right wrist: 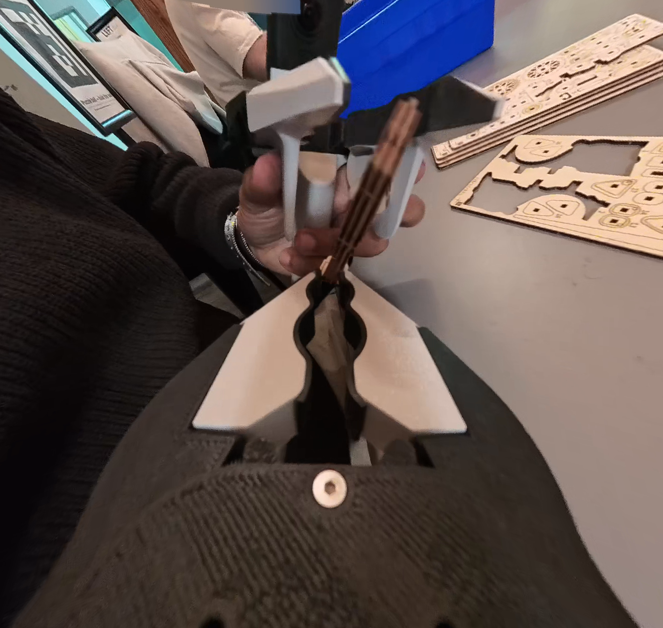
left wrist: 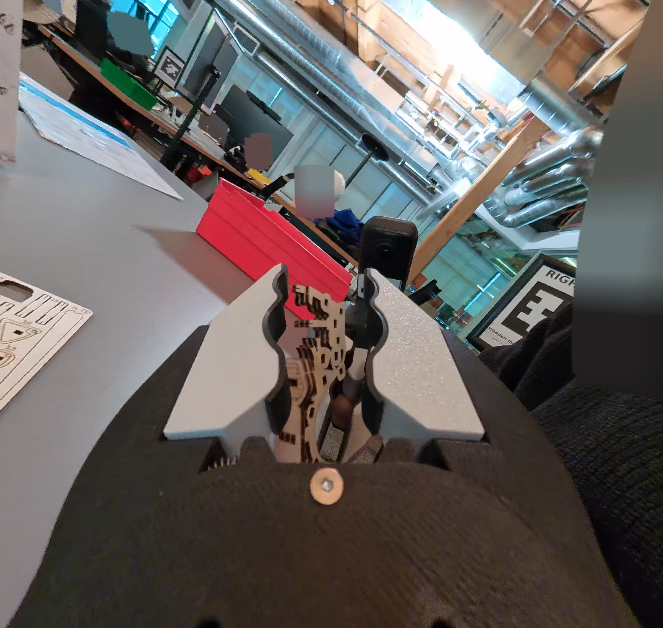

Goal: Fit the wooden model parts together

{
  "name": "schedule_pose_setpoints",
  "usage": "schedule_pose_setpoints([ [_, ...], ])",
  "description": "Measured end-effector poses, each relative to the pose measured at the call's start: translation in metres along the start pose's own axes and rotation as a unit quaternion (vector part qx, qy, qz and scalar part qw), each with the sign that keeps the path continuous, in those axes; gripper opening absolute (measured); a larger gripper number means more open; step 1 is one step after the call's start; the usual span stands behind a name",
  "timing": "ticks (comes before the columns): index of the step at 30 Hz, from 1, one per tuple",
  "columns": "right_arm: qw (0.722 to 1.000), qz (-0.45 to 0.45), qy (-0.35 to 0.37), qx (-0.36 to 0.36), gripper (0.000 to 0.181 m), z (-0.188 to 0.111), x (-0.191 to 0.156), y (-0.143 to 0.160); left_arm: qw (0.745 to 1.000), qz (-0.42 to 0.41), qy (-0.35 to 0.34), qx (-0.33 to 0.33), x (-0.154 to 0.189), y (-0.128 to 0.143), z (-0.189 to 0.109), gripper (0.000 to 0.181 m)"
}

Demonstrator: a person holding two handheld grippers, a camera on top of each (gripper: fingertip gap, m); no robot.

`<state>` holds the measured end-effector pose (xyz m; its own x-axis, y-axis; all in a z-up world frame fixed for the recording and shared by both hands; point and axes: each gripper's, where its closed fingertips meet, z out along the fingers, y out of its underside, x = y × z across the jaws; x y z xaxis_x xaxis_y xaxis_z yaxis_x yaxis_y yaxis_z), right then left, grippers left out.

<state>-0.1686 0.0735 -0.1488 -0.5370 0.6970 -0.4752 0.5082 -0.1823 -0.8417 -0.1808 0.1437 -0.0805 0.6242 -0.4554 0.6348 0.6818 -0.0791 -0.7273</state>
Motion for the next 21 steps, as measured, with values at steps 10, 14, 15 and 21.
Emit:
schedule_pose_setpoints([
  [10,0.999,0.029,0.024,-0.001,0.0,-0.007,0.018,0.001,1.0,-0.009,0.0,-0.012,-0.003,0.002,0.001,0.041],
  [14,0.998,0.045,0.043,0.005,0.0,-0.019,0.034,-0.001,0.999,0.02,-0.037,-0.011,-0.017,-0.012,-0.007,0.046],
  [15,0.998,0.046,0.049,0.013,0.003,-0.023,0.037,-0.004,0.998,0.035,-0.055,-0.019,-0.023,-0.016,-0.011,0.047],
  [21,0.995,-0.019,0.093,-0.01,0.031,-0.035,0.049,-0.003,0.967,0.121,-0.105,-0.196,-0.031,0.015,-0.033,0.056],
])
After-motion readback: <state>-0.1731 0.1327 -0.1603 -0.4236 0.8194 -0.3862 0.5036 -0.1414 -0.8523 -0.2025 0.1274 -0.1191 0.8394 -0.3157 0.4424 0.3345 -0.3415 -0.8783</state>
